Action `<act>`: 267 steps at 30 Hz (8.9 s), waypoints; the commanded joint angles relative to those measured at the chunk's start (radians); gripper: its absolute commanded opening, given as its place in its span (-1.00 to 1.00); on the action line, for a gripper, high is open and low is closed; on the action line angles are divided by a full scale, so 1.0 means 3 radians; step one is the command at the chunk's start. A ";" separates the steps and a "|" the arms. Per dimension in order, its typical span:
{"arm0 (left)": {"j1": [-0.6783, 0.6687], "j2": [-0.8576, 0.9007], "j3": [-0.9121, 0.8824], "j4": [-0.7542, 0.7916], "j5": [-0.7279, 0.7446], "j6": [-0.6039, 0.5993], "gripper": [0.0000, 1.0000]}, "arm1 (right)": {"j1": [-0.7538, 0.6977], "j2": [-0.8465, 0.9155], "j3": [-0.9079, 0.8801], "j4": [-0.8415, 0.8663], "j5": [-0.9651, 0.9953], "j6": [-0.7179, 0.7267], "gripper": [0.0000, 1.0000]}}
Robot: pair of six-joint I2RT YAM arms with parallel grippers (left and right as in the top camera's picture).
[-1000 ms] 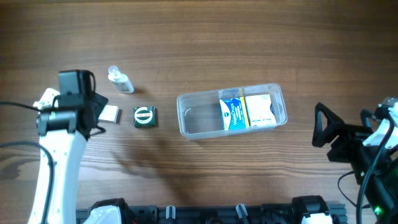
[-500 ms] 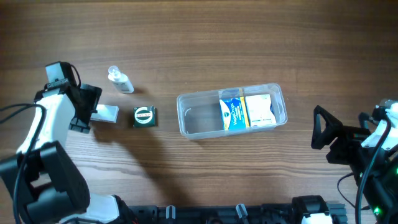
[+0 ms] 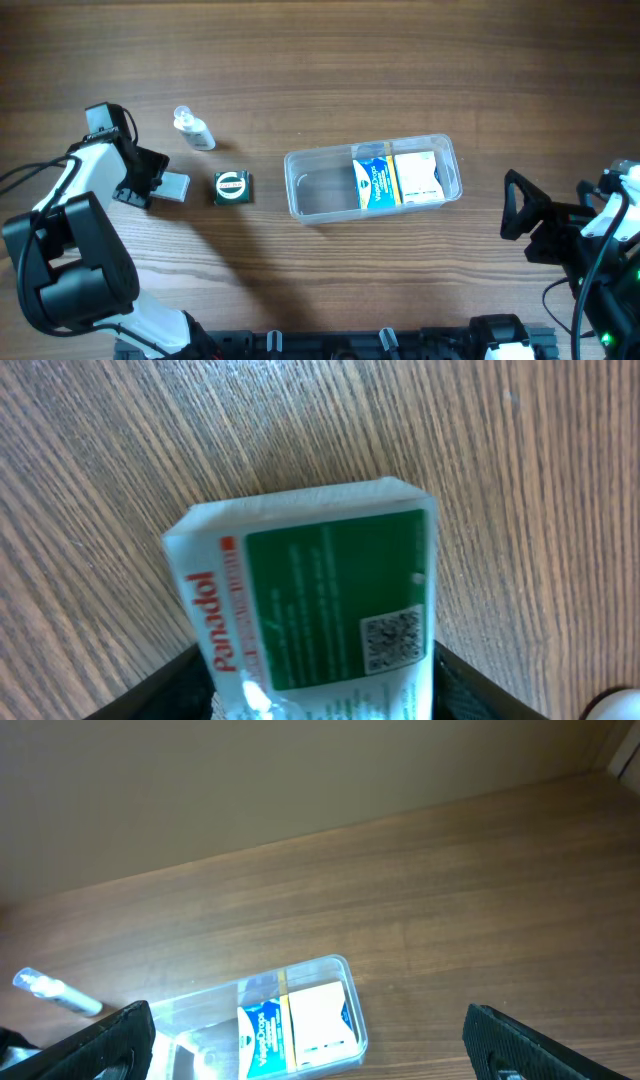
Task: Pack container
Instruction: 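Reach the left gripper to the green Panadol box and grasp it, then carry the Panadol box right and lower it into the container, then move the left gripper to the dark green ointment tin and grasp it, then place the ointment tin upright into the container beside the Panadol box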
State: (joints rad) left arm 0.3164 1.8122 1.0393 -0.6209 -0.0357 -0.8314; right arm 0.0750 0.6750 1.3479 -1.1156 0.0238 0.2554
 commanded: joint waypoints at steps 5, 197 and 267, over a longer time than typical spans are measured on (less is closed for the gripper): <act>0.0009 -0.0004 0.0074 -0.0364 -0.0022 0.0343 -0.07 | -0.0014 0.0022 0.0001 -0.0003 0.0045 -0.0064 1.00; -0.1685 -0.0149 0.0064 -0.0440 -0.0216 0.1986 1.00 | -0.0014 0.0022 0.0001 -0.0003 0.0045 -0.0064 1.00; -0.3815 0.0356 0.1227 -0.0088 0.0407 0.5127 -0.06 | -0.0014 0.0028 0.0001 -0.0003 0.0045 -0.0062 1.00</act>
State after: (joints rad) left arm -0.8497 1.8954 1.4071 -0.6506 0.1024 0.6769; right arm 0.0750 0.6750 1.3479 -1.1191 0.0238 0.2554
